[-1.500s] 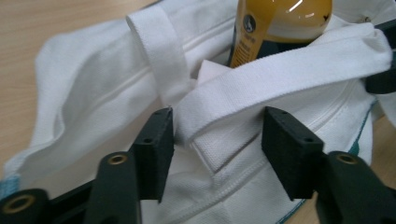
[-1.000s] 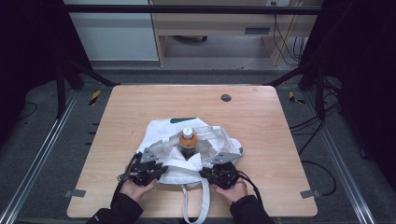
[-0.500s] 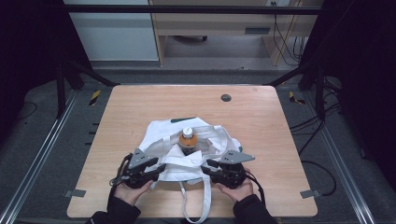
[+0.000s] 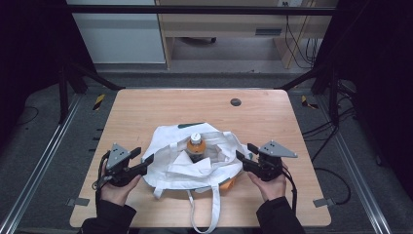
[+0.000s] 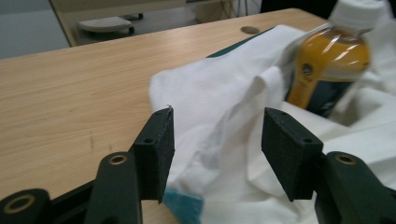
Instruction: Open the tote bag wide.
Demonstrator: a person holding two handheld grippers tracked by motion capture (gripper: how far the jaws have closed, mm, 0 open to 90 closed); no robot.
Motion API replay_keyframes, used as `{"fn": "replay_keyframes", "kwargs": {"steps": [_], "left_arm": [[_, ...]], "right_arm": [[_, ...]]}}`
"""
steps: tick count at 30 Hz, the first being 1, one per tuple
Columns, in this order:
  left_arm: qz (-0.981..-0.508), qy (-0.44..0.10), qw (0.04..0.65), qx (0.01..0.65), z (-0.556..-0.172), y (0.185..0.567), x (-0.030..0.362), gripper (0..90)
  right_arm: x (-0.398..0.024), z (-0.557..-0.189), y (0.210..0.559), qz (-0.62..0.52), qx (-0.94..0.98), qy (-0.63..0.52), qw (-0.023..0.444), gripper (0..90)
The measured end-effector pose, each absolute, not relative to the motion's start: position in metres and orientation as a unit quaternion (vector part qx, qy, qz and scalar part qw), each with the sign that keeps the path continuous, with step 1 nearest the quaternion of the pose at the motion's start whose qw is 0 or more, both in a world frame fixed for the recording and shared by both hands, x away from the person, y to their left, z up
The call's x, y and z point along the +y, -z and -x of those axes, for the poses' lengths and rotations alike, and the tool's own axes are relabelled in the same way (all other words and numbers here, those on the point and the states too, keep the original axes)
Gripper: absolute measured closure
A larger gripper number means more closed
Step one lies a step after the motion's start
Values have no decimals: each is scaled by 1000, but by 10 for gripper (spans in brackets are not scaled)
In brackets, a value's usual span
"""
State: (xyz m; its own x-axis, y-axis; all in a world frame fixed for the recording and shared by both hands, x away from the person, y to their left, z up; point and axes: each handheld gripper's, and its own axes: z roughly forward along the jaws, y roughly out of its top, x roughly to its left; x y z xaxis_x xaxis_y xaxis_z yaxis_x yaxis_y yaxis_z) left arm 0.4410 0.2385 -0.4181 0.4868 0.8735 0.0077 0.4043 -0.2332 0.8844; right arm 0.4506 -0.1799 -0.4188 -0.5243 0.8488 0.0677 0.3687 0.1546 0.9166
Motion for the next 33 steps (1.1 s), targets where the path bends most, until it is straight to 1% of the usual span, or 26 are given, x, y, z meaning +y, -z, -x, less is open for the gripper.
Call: {"fn": "replay_keyframes", "kwargs": {"steps": [1, 2, 3, 4, 5, 7, 8, 9, 10, 11, 12, 15, 16, 17, 18, 21, 23, 27, 28, 29, 30, 31, 32, 33], "left_arm": [[-748, -263, 430, 432, -446, 422, 236, 426], [-748, -263, 430, 432, -446, 422, 236, 426], [-756, -261, 417, 432, -451, 426, 234, 426], [-768, -254, 397, 434, -458, 434, 230, 465], [-773, -247, 389, 436, -462, 438, 229, 523], [-780, -241, 379, 436, -468, 443, 226, 689], [-780, -243, 374, 440, -471, 444, 224, 731], [-780, -243, 374, 440, -471, 444, 224, 782], [-779, -253, 370, 438, -477, 442, 223, 837], [-779, -253, 370, 438, -477, 442, 223, 864], [-767, -262, 380, 446, -484, 439, 223, 871], [-759, -249, 386, 461, -492, 441, 225, 873], [-758, -247, 383, 467, -496, 444, 225, 875], [-756, -244, 380, 473, -500, 448, 224, 875], [-754, -237, 376, 484, -505, 456, 223, 876], [-758, -231, 371, 485, -507, 461, 223, 875], [-762, -223, 369, 483, -509, 465, 224, 874], [-760, -223, 376, 481, -508, 463, 224, 862], [-758, -219, 382, 481, -507, 462, 226, 837], [-753, -213, 392, 483, -506, 460, 228, 793], [-743, -203, 412, 487, -505, 456, 233, 671], [-743, -203, 412, 487, -505, 456, 233, 640], [-737, -204, 428, 482, -501, 451, 238, 588], [-737, -204, 428, 482, -501, 451, 238, 527]], "right_arm": [[-179, -456, 420, -426, 721, -489, 243, 491], [-179, -456, 420, -426, 721, -489, 243, 491], [-178, -461, 422, -428, 726, -480, 245, 512], [-174, -469, 428, -426, 741, -460, 243, 591], [-172, -473, 432, -429, 746, -451, 238, 662], [-169, -481, 437, -432, 755, -435, 232, 809], [-168, -484, 438, -432, 759, -426, 237, 876], [-168, -484, 438, -432, 759, -426, 237, 876], [-168, -491, 439, -435, 757, -424, 240, 887], [-168, -491, 439, -435, 757, -424, 240, 887], [-167, -499, 439, -438, 752, -427, 247, 887], [-166, -509, 442, -446, 749, -423, 248, 888], [-165, -518, 451, -459, 749, -411, 246, 888], [-165, -518, 451, -459, 749, -411, 246, 888], [-162, -524, 460, -468, 751, -400, 239, 888], [-159, -527, 468, -473, 753, -394, 234, 888], [-156, -528, 477, -479, 757, -385, 222, 886], [-153, -527, 477, -474, 762, -379, 226, 875], [-153, -527, 475, -476, 759, -382, 224, 851], [-154, -526, 473, -479, 757, -385, 224, 805], [-159, -523, 467, -473, 750, -402, 229, 725], [-159, -523, 467, -473, 750, -402, 229, 725], [-165, -520, 458, -468, 740, -421, 238, 655], [-165, -520, 458, -468, 740, -421, 238, 655]]}}
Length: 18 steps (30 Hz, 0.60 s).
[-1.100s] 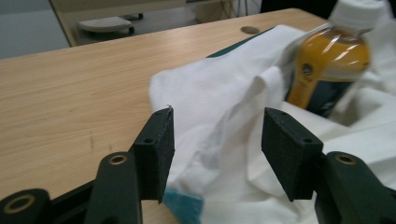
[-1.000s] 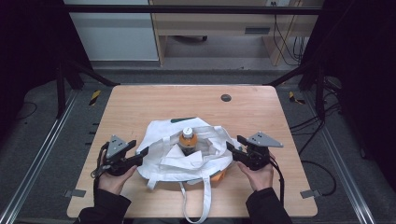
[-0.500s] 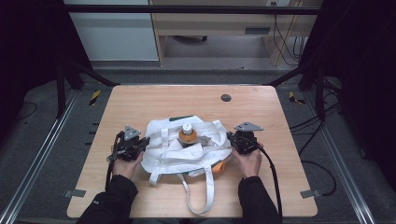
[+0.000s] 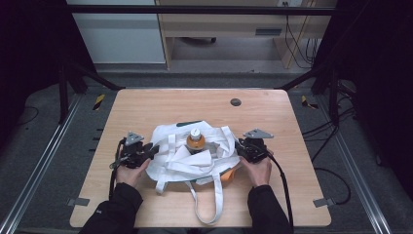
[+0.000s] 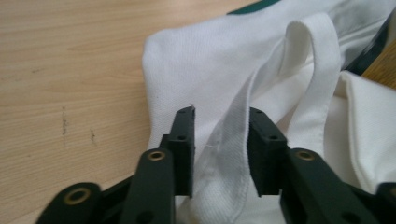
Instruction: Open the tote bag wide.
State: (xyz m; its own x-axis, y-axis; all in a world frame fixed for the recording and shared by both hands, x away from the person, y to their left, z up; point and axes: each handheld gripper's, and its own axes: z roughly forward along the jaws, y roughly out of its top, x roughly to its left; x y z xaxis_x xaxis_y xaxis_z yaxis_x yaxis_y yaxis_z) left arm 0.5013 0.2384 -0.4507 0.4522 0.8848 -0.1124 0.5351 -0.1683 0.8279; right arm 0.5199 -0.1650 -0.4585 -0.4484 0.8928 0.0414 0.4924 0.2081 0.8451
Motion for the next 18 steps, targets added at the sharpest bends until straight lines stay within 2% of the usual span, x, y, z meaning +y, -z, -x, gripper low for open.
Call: {"fn": "replay_keyframes", "kwargs": {"steps": [2, 4, 6, 8, 9, 10, 15, 18], "left_arm": [[-730, -202, 455, 468, -494, 443, 247, 437], [-727, -205, 464, 462, -488, 438, 254, 400], [-726, -202, 471, 460, -485, 436, 259, 374], [-725, -202, 476, 455, -478, 433, 267, 352], [-727, -215, 469, 452, -473, 434, 276, 320], [-727, -215, 469, 452, -473, 434, 276, 294], [-731, -219, 459, 455, -462, 452, 304, 240], [-731, -218, 452, 461, -459, 457, 313, 226]], "right_arm": [[-178, -512, 442, -471, 714, -459, 241, 570], [-188, -505, 434, -477, 698, -477, 242, 492], [-194, -502, 430, -478, 694, -481, 242, 476], [-205, -495, 426, -481, 691, -479, 248, 413], [-214, -488, 424, -480, 696, -470, 253, 347], [-219, -485, 425, -477, 698, -467, 259, 318], [-244, -469, 440, -491, 693, -455, 267, 248], [-253, -465, 448, -501, 695, -443, 262, 243]]}}
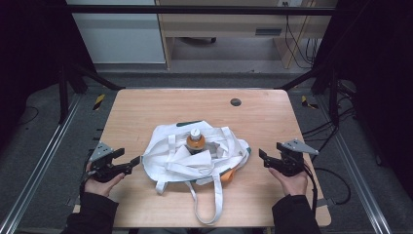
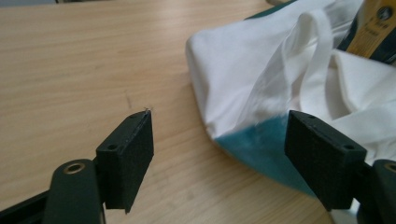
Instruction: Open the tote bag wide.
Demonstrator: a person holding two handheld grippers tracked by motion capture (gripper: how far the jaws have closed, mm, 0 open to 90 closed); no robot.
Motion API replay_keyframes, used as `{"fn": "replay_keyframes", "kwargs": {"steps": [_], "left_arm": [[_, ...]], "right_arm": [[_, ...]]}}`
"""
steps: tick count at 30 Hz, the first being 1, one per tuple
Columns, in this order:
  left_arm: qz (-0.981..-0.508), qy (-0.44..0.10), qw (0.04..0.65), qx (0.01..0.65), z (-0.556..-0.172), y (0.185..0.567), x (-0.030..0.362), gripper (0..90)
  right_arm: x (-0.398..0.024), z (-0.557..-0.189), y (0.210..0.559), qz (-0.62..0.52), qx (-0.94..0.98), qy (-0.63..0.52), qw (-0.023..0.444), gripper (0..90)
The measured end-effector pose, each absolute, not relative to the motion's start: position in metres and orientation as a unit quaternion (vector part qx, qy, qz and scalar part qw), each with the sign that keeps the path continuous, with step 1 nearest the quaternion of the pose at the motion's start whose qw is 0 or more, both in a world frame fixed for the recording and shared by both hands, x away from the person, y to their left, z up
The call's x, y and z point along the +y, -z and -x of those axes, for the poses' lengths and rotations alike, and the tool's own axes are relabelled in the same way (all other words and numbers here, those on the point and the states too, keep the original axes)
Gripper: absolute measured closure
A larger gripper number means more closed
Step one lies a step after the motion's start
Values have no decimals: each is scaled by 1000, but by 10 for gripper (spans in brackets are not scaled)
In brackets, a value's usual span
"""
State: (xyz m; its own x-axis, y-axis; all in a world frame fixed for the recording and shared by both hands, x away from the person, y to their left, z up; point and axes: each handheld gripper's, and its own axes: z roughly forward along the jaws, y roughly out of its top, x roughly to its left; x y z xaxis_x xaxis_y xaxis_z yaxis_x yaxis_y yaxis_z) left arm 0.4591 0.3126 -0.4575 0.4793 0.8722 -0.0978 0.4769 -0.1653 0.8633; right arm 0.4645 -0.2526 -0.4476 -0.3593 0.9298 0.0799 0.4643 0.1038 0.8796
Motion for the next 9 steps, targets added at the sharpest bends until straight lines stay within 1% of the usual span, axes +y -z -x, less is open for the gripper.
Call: {"fn": "replay_keyframes", "kwargs": {"steps": [4, 7, 9], "left_arm": [[-743, -230, 423, 465, -453, 467, 323, 214], [-753, -233, 403, 466, -453, 472, 323, 220], [-756, -231, 401, 464, -454, 474, 322, 221]], "right_arm": [[-261, -457, 458, -508, 706, -421, 259, 234], [-261, -453, 459, -514, 703, -421, 254, 215], [-261, -453, 459, -512, 704, -420, 256, 211]]}}
